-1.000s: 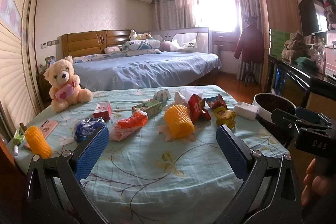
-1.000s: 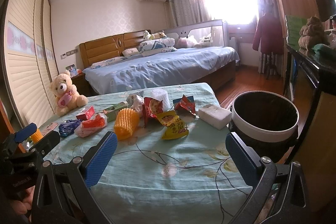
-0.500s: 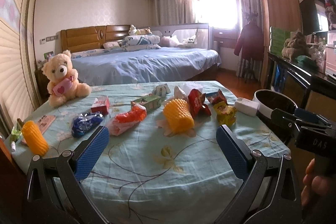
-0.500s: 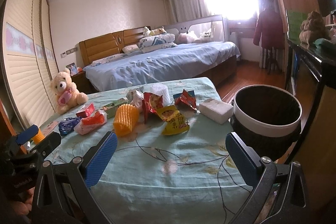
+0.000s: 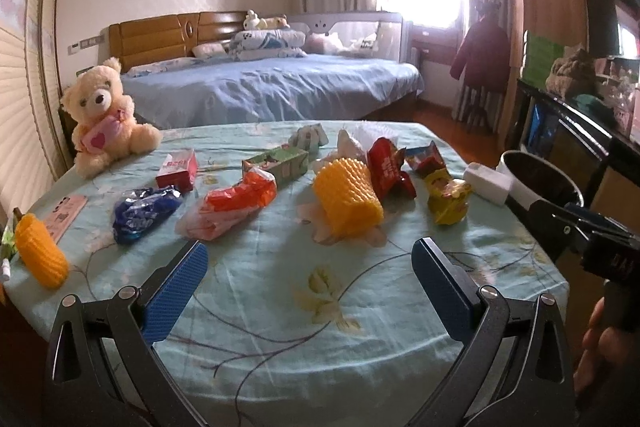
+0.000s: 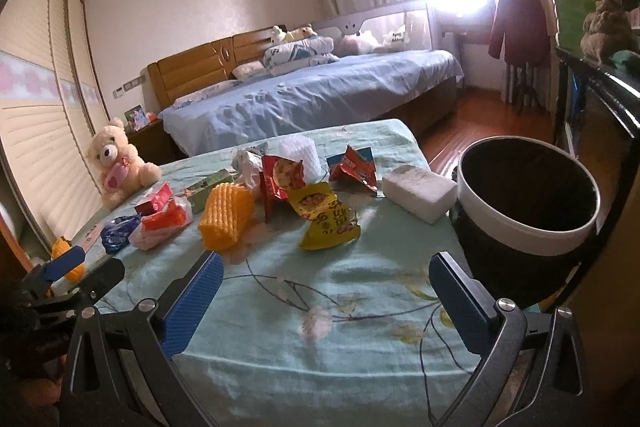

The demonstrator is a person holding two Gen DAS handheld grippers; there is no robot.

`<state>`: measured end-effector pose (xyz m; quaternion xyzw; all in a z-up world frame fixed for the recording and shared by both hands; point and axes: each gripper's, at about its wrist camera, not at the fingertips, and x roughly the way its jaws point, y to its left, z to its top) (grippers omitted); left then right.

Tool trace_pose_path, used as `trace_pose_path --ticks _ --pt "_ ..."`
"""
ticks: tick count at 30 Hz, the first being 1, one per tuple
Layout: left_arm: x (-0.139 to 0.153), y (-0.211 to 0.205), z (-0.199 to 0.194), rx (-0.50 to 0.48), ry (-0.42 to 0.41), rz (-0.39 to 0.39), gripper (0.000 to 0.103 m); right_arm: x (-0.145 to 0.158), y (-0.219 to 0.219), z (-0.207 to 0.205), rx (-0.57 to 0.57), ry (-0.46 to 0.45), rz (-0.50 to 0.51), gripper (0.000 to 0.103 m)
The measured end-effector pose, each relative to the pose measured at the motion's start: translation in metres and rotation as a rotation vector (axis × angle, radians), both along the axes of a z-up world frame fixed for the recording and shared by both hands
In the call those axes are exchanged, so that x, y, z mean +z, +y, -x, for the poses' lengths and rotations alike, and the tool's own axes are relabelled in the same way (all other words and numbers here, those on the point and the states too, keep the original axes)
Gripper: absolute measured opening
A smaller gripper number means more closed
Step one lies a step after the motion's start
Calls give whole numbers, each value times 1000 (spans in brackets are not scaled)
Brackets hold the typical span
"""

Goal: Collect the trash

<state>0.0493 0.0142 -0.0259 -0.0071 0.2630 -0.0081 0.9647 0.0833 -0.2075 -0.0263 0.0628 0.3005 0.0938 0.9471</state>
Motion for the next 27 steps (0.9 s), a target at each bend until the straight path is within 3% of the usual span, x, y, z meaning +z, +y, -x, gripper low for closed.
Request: trace_pose_path --ticks 5,7,20,24,27 --pt "-4 -3 -25 -9 43 -4 103 -7 -1 -23 6 52 -8 100" --pt "-6 -4 -37 -15 60 -1 103 -10 0 -34 8 79 -7 90" --pt "-30 -14 -111 -43 191 39 91 -41 9 -99 40 235 -36 73" --pt "-35 -14 -125 -50 222 64 82 -47 11 -111 52 262 -46 67" --pt "-38 -17 -130 -67 236 68 63 -52 12 -116 62 278 -48 49"
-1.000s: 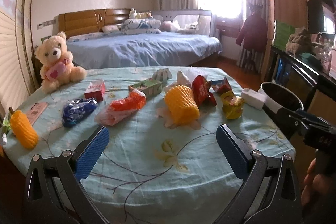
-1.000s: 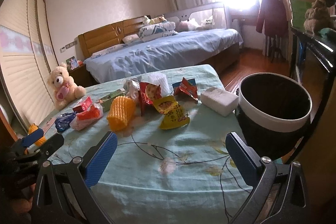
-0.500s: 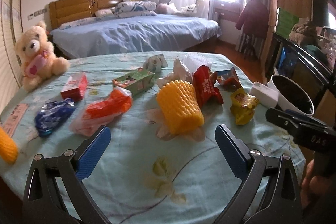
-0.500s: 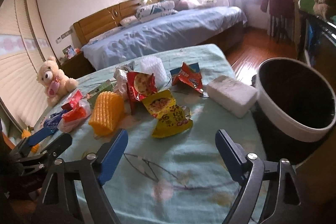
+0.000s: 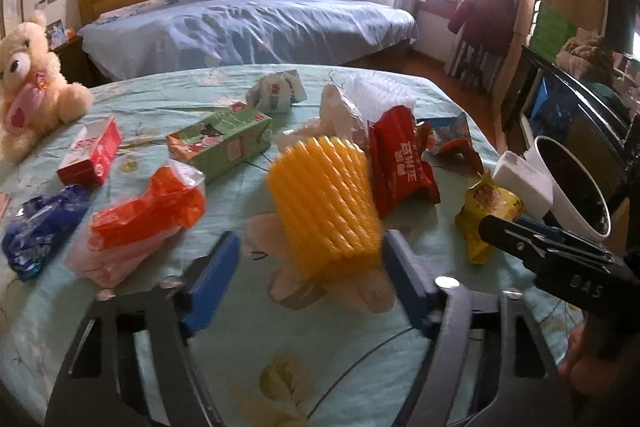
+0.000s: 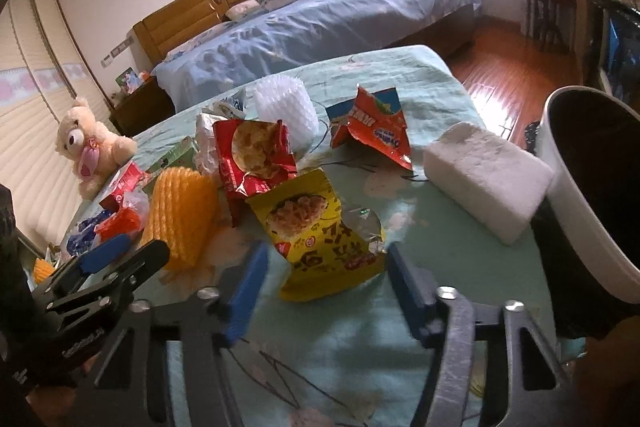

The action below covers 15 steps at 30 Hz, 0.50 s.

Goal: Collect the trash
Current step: 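Grasp the yellow corn foam with the left tool while the right tool grasps the yellow chip bag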

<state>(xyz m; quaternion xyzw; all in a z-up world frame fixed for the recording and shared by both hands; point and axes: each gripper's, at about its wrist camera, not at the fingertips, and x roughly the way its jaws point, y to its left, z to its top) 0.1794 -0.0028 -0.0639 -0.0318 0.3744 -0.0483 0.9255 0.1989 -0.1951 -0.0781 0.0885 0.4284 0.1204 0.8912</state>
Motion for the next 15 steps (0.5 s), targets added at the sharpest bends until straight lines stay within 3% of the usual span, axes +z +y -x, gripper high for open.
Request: trace_pose_path --ticks 2,3,4,7,15 --pt "-3 -3 -3 -26 16 8 46 -2 -1 0 8 7 -12 37" --pt "-5 -4 -3 -36 20 11 32 -4 -1 0 9 7 -7 23" --pt "-6 -4 -2 -44 22 14 26 -4 -2 1 11 10 3 11" --pt "-3 -7 2 -67 6 14 14 -4 -4 6 16 12 -14 7" --pt "7 -14 27 -116 -26 13 9 7 -10 24 33 -23 -19 1"
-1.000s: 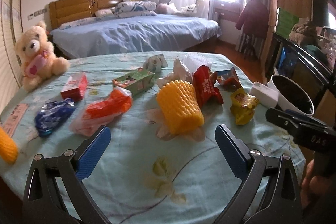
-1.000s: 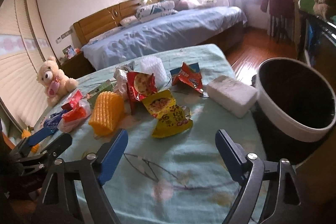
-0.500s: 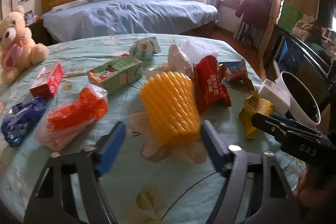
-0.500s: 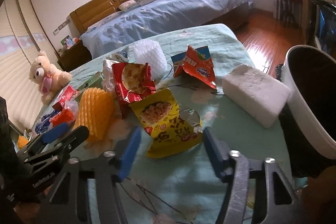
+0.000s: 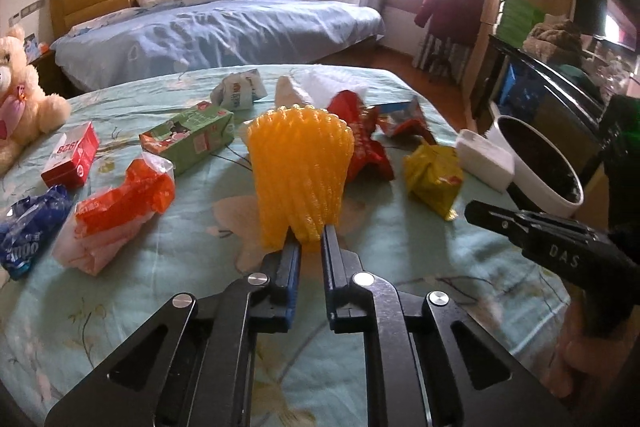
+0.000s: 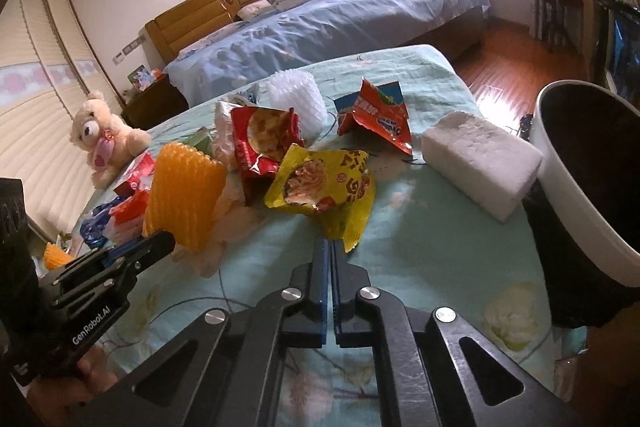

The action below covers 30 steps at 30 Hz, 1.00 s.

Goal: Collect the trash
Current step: 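Grasp the yellow corn foam with the left tool while the right tool grasps the yellow chip bag, then carry the yellow chip bag over the bin with the right tool and release it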

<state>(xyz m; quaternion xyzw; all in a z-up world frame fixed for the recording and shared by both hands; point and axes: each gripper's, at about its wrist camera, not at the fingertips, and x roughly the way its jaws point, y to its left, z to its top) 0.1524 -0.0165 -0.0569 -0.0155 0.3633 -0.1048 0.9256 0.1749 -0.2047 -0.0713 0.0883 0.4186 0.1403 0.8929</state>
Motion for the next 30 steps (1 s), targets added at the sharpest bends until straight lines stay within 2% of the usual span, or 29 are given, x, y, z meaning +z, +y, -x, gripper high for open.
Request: trace_pose_path --ticks 3,4,5,6,7,9,10,15,17,18,19,22,30 --pt "4 -5 8 -14 -18 -13 9 4 -1 4 -3 -11 -1 1" --pt "5 -6 9 -14 -18 -12 9 4 -2 4 -2 -8 -11 8" --pt "6 -5 10 -14 -18 -7 9 4 -3 2 -1 0 -33 9" --pt "6 -4 11 -13 -19 -6 9 3 -5 0 -6 16 -57 16" --pt "7 -4 11 -10 -21 -6 9 2 -6 -3 -11 27 -76 40" --pt "7 -3 11 -7 -21 -6 9 2 -6 -8 -24 19 -95 71" --pt "7 -2 11 -4 -21 -4 9 3 -5 -12 -34 2 -92 72" --pt "5 4 7 7 -12 5 9 -1 6 -42 -42 18 -86 72" --pt "4 4 6 8 -6 9 9 -8 11 -53 -39 39 -64 66" --pt "4 5 6 7 -5 11 9 -10 12 -54 -37 48 -61 48" --pt "4 5 6 5 -5 13 9 -14 13 -56 -34 59 -55 37" --pt "6 2 8 -5 -12 16 9 -14 10 -47 -29 48 -51 28" --pt "10 -19 12 -74 -15 24 9 -2 -17 -17 -40 42 -93 28"
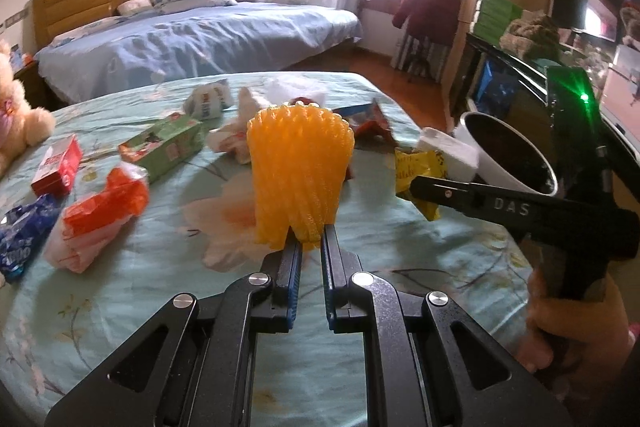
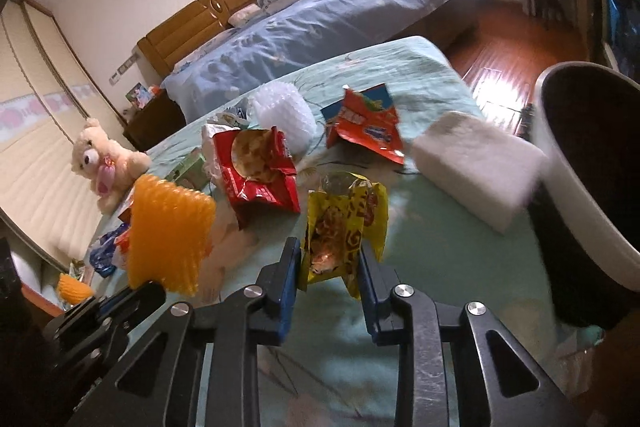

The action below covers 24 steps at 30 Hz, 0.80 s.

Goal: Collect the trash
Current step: 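Carry the yellow chip bag over the bin with the right tool and release it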

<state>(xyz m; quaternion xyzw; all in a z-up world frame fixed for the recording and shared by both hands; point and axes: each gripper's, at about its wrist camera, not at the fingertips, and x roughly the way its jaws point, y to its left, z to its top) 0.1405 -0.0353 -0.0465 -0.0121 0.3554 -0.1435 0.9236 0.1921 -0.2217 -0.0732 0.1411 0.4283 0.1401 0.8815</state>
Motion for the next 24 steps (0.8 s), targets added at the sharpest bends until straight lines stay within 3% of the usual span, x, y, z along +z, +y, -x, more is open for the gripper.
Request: trace_pose_path --ticks 24 --pt "14 -120 0 -277 24 -5 9 37 -122 58 -218 -62 -16 28"
